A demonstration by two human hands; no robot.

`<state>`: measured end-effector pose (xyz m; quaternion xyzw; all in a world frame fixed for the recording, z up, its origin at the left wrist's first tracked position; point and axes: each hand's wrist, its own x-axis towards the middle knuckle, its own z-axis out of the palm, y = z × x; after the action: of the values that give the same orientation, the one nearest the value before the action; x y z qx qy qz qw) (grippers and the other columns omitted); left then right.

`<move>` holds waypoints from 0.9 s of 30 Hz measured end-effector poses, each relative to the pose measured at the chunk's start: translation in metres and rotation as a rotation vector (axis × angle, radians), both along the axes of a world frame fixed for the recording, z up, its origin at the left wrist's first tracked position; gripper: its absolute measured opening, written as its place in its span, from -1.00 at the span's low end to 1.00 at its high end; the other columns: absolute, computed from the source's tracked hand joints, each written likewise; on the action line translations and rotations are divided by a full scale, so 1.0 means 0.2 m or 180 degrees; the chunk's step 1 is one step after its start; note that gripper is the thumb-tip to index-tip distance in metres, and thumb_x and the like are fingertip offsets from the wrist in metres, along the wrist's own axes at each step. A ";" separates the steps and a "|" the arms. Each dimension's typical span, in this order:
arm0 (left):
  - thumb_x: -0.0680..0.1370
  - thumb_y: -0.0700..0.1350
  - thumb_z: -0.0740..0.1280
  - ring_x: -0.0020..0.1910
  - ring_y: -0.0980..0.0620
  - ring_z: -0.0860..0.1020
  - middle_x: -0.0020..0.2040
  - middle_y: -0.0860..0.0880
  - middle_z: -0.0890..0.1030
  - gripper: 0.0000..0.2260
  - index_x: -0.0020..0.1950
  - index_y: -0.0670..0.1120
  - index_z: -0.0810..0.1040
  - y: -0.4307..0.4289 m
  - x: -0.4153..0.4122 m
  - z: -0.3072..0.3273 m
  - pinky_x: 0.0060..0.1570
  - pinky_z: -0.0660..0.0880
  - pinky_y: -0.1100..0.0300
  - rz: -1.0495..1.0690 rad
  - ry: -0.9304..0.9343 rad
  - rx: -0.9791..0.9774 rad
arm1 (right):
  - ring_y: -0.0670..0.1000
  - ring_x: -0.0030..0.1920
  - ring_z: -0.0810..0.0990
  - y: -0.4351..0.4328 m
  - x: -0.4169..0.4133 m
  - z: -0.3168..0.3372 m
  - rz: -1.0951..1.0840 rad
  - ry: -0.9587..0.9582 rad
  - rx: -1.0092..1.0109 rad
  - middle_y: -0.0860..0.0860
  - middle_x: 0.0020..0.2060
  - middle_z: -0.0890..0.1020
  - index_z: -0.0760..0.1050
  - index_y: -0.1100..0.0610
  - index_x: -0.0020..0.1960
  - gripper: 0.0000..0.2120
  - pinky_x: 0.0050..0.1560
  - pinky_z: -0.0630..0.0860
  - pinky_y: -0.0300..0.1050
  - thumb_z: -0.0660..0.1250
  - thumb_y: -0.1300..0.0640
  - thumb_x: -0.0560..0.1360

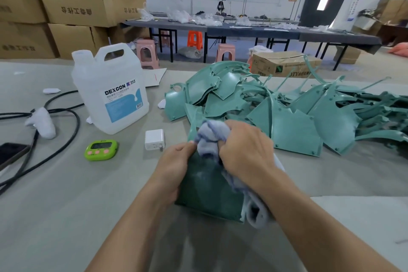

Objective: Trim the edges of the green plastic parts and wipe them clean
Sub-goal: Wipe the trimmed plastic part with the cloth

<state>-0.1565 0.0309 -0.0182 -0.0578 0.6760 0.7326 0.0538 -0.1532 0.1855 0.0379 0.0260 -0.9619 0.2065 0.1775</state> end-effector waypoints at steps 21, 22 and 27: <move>0.48 0.07 0.32 -0.37 0.04 0.53 -0.35 0.01 0.61 -0.73 -0.34 -0.05 0.57 -0.08 -0.02 0.01 -0.28 0.47 0.21 0.0951 0.0728 -0.0319 | 0.12 -0.25 0.59 0.26 -0.56 0.20 -0.0702 -0.0354 -0.0956 0.09 -0.27 0.60 0.50 0.15 -0.18 -0.76 -0.36 0.47 -0.07 0.49 0.03 0.38; 0.46 0.10 0.31 -0.34 0.03 0.51 -0.34 -0.04 0.60 -0.74 -0.32 -0.04 0.57 -0.11 -0.03 0.02 -0.25 0.46 0.15 0.1179 0.0712 -0.0294 | 0.12 -0.22 0.64 0.28 -0.54 0.20 -0.0630 -0.0686 -0.2037 0.13 -0.21 0.66 0.59 0.21 -0.06 -0.77 -0.27 0.61 0.00 0.52 0.09 0.39; 0.54 0.23 0.15 -0.36 -0.08 0.45 -0.44 -0.07 0.49 -0.47 -0.34 -0.21 0.45 -0.10 -0.01 0.01 -0.26 0.38 0.01 0.2582 0.0382 -0.1337 | 0.14 -0.12 0.69 0.47 -0.40 0.18 0.0274 -0.1192 -0.5234 0.17 -0.02 0.69 0.56 0.20 0.16 -0.80 -0.09 0.67 0.06 0.33 0.10 0.62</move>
<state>-0.1588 0.0104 -0.0157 -0.2848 0.7345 0.5437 -0.2894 -0.2326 0.2789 0.0746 -0.1095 -0.5171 0.8484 -0.0304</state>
